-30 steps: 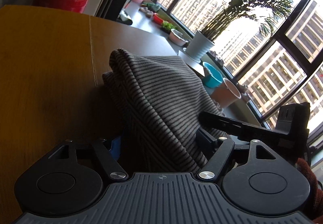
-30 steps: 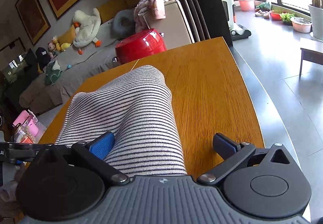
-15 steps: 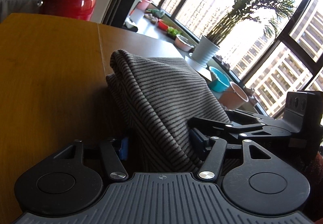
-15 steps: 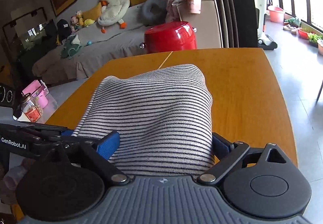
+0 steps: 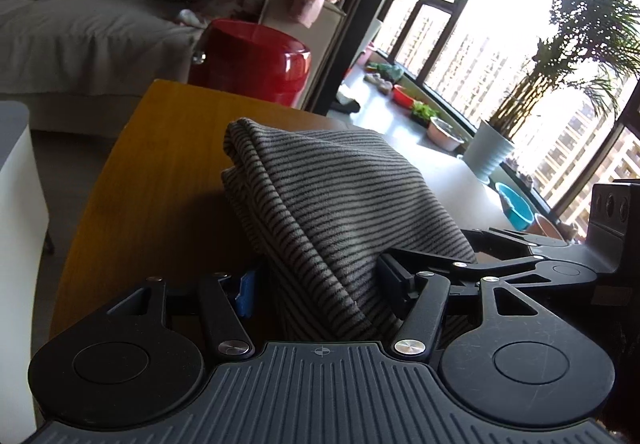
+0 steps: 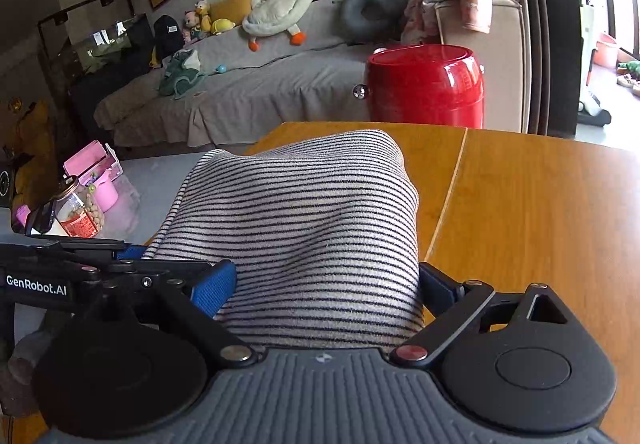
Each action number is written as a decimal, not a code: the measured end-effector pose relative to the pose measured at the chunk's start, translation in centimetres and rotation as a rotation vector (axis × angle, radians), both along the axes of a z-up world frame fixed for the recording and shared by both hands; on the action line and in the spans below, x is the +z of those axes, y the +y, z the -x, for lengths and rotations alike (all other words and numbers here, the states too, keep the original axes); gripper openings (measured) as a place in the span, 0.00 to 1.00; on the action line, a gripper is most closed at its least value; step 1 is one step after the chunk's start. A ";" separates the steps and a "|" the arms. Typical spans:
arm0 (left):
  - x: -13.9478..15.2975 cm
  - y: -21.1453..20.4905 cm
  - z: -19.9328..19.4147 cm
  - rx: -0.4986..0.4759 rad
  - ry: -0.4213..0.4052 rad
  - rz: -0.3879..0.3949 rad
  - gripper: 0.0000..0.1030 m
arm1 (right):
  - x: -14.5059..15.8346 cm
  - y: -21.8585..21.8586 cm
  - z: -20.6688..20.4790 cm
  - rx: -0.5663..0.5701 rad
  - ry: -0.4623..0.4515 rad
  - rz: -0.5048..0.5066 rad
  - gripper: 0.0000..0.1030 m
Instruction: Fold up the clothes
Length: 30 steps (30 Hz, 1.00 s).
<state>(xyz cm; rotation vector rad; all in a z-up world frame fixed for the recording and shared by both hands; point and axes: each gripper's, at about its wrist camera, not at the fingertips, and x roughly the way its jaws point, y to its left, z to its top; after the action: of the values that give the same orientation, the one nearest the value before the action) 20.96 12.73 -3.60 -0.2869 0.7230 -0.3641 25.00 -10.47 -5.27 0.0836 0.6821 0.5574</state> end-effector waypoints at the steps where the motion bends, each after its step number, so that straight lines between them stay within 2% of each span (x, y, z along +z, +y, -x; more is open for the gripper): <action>1: -0.1 0.5 -0.5 0.007 0.000 0.008 0.64 | -0.1 0.5 -0.6 0.000 -0.005 0.000 0.93; 7: -0.7 2.1 -4.6 0.028 0.006 0.060 0.64 | -0.6 1.4 -4.9 -0.015 -0.032 0.000 0.99; 13: -1.1 2.4 -9.0 0.036 0.035 0.108 0.66 | -0.5 1.2 -8.2 -0.033 -0.055 0.014 0.99; 16: -0.7 2.8 -9.3 0.032 0.033 0.112 0.67 | 0.0 0.6 -8.2 -0.008 -0.073 0.032 1.00; 19: 0.6 3.4 -8.4 0.048 -0.023 0.098 0.64 | 0.7 -1.7 -7.3 -0.042 -0.093 -0.007 1.00; 21: 1.5 3.6 -8.3 0.068 -0.058 0.108 0.62 | 1.0 -3.2 -7.2 -0.099 -0.103 -0.058 0.98; 22: 1.7 3.6 -8.5 0.074 -0.062 0.115 0.62 | 1.0 -3.6 -7.3 -0.113 -0.100 -0.072 0.91; 24: 1.6 3.5 -8.9 0.077 -0.053 0.126 0.59 | 0.9 -3.7 -7.7 -0.121 -0.084 -0.087 0.89; 27: 0.4 2.9 -9.5 0.064 0.007 0.128 0.53 | -0.3 -2.1 -8.6 -0.081 -0.025 -0.086 0.86; 28: 0.1 2.9 -9.3 0.066 0.016 0.132 0.52 | -0.6 -1.4 -8.6 -0.059 0.004 -0.103 0.79; 30: 0.4 3.3 -8.4 0.072 0.012 0.142 0.49 | -0.8 -0.2 -8.5 -0.016 0.043 -0.134 0.80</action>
<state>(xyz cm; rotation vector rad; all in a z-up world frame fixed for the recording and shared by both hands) 29.35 16.03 -3.20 -0.4486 0.6983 -0.3455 33.46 -10.68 -6.02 0.2267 0.6850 0.5872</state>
